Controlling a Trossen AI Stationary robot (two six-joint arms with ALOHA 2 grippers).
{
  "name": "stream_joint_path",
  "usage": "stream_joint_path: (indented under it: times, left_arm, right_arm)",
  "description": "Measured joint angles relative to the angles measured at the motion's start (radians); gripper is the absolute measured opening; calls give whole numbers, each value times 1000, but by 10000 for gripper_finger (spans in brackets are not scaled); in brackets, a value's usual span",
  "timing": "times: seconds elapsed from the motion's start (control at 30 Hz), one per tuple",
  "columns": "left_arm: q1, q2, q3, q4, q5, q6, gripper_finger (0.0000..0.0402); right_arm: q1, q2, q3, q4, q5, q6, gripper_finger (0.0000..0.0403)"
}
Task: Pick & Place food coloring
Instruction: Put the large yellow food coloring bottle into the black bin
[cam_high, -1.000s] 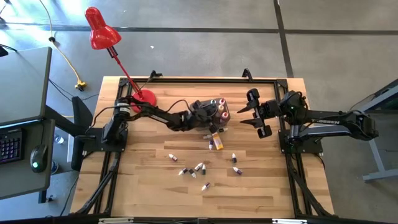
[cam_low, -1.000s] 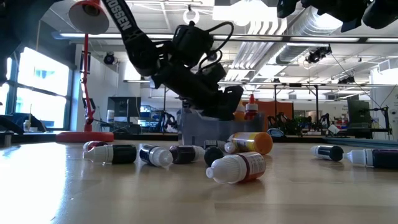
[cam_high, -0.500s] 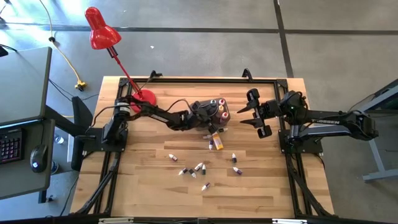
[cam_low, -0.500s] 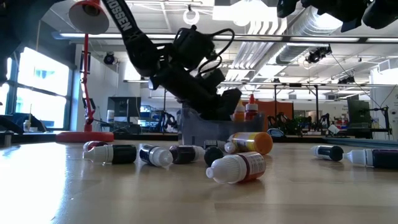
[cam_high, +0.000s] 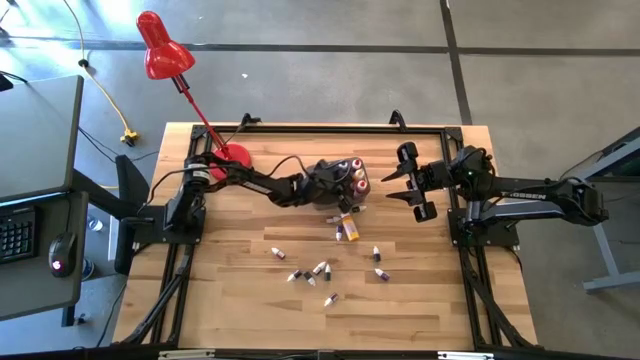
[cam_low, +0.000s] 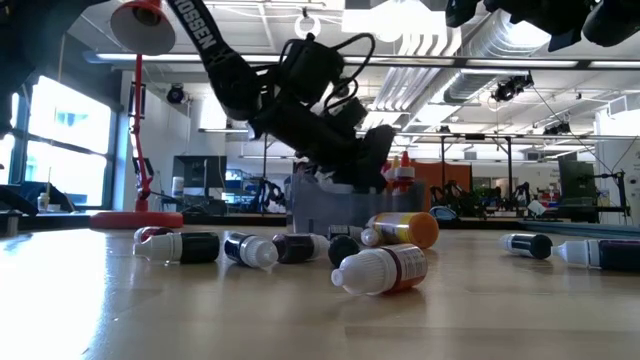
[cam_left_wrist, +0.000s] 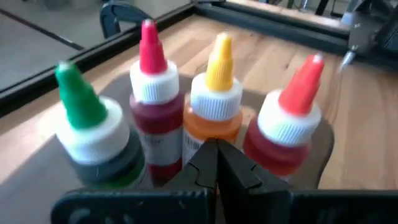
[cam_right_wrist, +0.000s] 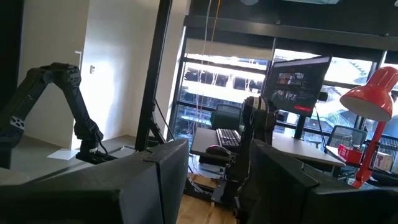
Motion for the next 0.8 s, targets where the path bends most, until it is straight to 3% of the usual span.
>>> stream_joint_path:
  times: [0.17,0.43,0.57,0.7,0.8]
  left_arm:
    - [0,0,47,-103,-3,3,0]
    - [-17,0,55,-192,-108,3,0]
    - [-52,-37,54,-223,-163,11,0]
    - [-103,-166,55,-335,-212,61,0]
    - [-150,-296,55,-442,-260,104,0]
  right_arm:
    - [0,0,0,0,0,0,165]
    - [0,0,0,-41,0,30,165]
    - [1,0,0,-188,0,30,165]
    - [35,0,-1,-415,4,22,163]
    - [106,12,-1,-542,103,25,157]
